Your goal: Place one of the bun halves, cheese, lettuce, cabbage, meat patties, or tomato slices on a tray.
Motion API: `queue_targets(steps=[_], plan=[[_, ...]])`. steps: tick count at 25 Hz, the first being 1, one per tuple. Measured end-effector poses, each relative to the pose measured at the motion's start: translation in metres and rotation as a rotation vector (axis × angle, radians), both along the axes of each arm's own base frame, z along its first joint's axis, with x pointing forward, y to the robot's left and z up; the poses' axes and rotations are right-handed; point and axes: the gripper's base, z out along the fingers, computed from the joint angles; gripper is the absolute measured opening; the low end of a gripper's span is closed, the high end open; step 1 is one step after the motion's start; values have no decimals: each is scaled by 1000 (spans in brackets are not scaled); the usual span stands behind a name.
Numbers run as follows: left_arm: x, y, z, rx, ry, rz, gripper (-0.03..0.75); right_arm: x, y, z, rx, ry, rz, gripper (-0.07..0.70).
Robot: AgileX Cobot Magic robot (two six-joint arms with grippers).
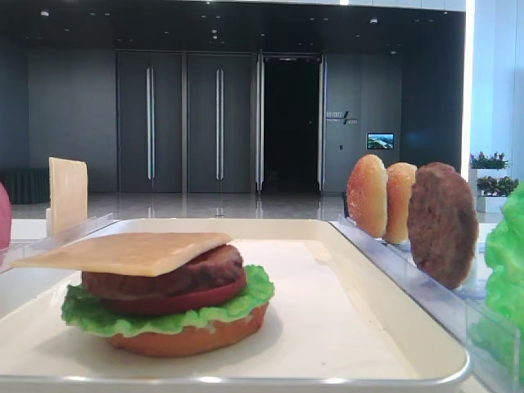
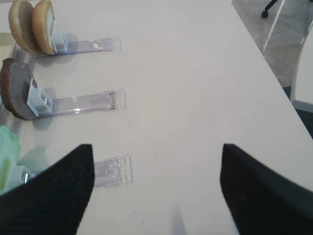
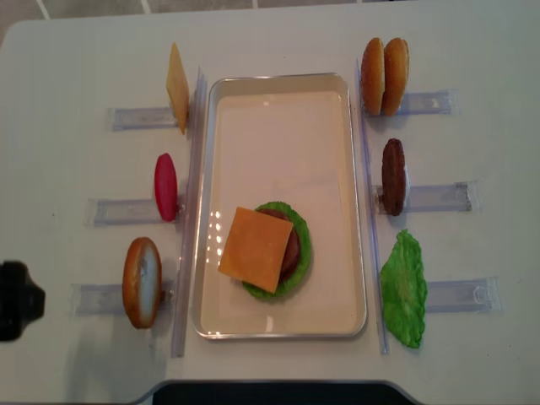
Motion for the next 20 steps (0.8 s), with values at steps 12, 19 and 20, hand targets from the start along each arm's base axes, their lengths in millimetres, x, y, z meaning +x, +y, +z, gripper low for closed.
queue_targets(steps=[12,19,20], plan=[[-50,-9,-13,-69,-291,-34,653,0,0,0,0,0,0,538],[-73,-12,-13,-70,-501,-64,653,0,0,0,0,0,0,538],[-77,-12,-13,-69,-528,-67,653,0,0,0,0,0,0,538]])
